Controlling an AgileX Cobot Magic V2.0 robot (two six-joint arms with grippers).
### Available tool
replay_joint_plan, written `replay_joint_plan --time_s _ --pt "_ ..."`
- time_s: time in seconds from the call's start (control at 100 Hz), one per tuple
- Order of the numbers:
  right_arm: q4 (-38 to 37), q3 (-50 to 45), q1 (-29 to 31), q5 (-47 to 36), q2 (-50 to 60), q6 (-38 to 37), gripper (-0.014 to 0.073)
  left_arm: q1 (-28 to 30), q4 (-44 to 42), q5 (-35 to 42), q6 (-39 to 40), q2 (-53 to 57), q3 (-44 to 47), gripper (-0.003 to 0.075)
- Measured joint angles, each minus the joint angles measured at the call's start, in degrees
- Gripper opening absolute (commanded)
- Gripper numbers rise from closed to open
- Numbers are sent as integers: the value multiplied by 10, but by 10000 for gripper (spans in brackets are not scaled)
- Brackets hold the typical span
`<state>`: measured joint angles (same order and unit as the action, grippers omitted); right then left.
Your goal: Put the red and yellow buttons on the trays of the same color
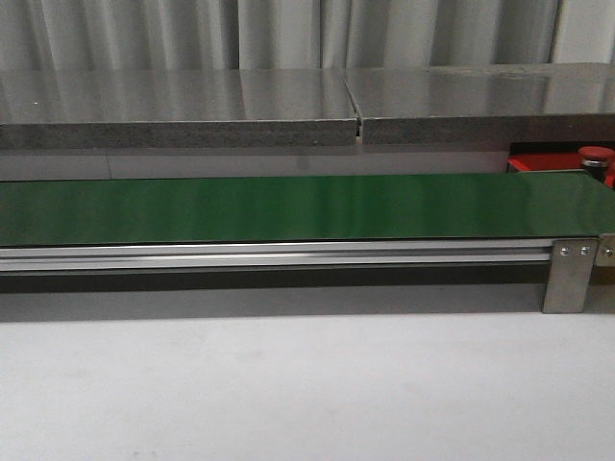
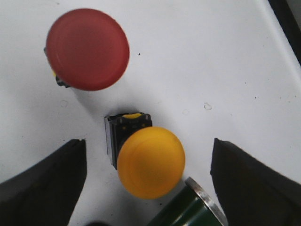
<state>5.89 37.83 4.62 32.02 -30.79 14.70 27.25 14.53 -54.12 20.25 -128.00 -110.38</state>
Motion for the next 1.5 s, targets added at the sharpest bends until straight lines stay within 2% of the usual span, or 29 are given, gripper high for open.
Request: replay_joint_plan --time_s 0.19,0.26,0.45,0.59,0.82,1.13,1.5 --pt "0 0 0 0 0 0 -8 0 2 -15 7 -29 -17 539" --pt "0 0 0 0 0 0 -8 0 2 -19 8 -32 -17 500" --pt "0 0 0 0 0 0 -8 0 5 -20 9 -33 -20 242" --pt "0 0 0 0 0 0 -8 0 5 -21 9 -33 -20 134" --pt "0 0 0 0 0 0 -8 0 0 -45 -17 -19 -25 117" --pt "0 0 0 0 0 0 -8 0 -16 -74 -82 89 -17 117" --pt "0 0 0 0 0 0 -8 -20 -2 -45 -181 225 157 117"
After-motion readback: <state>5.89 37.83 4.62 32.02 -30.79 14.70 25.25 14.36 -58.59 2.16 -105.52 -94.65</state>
